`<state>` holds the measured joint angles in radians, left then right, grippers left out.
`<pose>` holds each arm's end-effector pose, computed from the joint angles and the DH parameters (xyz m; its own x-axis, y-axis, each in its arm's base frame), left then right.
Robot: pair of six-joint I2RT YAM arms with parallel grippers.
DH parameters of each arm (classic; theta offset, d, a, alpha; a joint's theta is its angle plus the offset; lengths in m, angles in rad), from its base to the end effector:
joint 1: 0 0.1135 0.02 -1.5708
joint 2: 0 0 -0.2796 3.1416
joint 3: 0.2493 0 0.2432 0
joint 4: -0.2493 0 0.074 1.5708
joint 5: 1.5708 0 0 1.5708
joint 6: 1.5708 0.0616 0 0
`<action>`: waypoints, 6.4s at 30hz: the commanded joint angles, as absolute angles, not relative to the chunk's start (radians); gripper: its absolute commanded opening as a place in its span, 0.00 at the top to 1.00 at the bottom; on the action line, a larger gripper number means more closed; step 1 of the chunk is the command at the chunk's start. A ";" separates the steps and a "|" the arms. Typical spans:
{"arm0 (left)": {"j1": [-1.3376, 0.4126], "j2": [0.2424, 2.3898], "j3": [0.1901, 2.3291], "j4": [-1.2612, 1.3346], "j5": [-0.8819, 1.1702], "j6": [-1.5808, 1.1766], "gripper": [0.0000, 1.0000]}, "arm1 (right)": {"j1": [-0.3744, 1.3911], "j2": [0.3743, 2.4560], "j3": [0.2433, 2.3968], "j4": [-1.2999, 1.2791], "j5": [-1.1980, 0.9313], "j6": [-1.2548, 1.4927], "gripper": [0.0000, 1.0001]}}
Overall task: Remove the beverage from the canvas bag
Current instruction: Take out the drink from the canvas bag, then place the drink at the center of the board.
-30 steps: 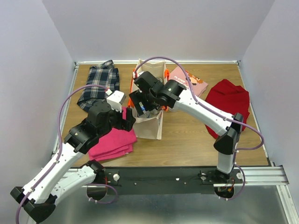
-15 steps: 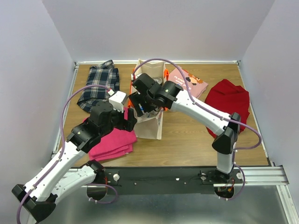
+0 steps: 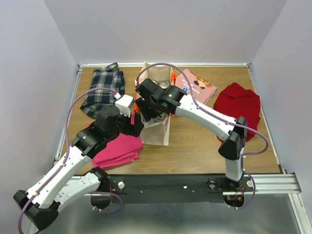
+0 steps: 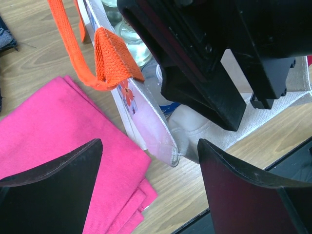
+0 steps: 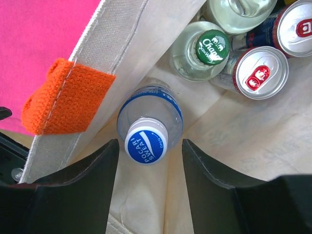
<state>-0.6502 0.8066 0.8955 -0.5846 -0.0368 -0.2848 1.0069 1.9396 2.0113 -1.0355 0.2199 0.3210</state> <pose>0.1408 -0.1043 0.3316 -0.5261 0.0474 -0.8491 0.4495 0.8631 -0.2303 0.2402 0.3546 0.3409 -0.6558 -0.4610 -0.5978 -0.5811 0.8138 0.0100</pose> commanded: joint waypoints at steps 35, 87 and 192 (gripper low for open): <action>-0.653 0.810 0.890 -0.635 -0.084 -0.245 0.12 | 1.017 1.967 2.022 -0.999 0.186 0.324 0.61; -0.653 0.856 1.032 -0.640 -0.169 -0.239 0.01 | 1.019 1.664 2.184 -0.976 0.411 0.305 0.99; -0.653 0.877 1.062 -0.600 -0.172 -0.222 0.01 | 0.454 1.373 1.508 -0.581 0.410 0.322 0.99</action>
